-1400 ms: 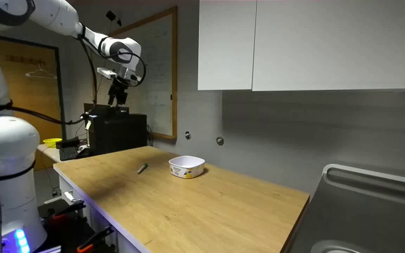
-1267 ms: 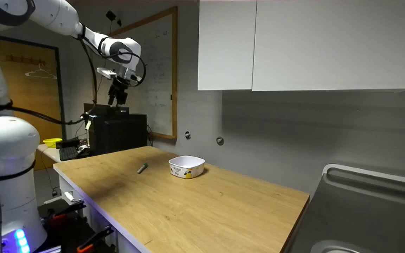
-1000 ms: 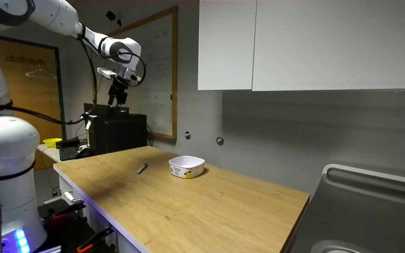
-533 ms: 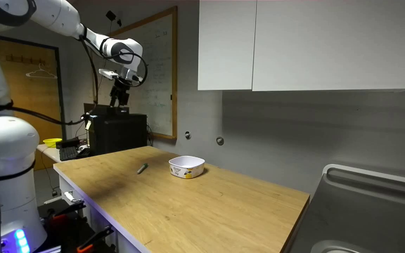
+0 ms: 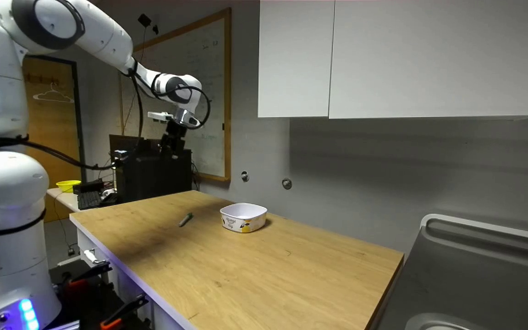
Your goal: Put the marker in the lunchbox
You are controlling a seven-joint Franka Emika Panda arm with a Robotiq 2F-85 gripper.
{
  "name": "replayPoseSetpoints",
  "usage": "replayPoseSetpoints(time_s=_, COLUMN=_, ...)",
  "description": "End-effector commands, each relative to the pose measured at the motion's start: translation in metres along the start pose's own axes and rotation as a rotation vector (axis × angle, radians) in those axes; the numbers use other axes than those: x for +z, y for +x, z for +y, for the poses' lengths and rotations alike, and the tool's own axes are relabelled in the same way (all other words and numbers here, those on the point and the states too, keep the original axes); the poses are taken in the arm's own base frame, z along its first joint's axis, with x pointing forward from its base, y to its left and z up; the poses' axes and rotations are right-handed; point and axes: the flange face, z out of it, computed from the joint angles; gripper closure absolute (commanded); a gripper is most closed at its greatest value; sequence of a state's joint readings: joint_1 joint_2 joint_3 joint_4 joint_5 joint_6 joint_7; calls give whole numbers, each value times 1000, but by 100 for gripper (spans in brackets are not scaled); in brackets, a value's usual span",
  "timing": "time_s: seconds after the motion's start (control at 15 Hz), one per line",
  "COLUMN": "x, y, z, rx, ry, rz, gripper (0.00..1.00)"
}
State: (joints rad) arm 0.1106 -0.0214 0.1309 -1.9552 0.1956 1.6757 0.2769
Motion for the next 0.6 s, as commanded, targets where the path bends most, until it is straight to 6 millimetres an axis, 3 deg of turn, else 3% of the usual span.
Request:
replayPoseSetpoints(time_s=0.0, x=33, y=58, z=6, rx=-27, ry=-85, rz=-97, gripper=0)
replayPoseSetpoints(time_s=0.27, x=60, y=108, z=27, rx=-90, ry=-145, rz=-140, gripper=0)
replayPoseSetpoints(time_s=0.53, x=85, y=145, z=59, rx=-162, ry=-118, rz=-135, gripper=0)
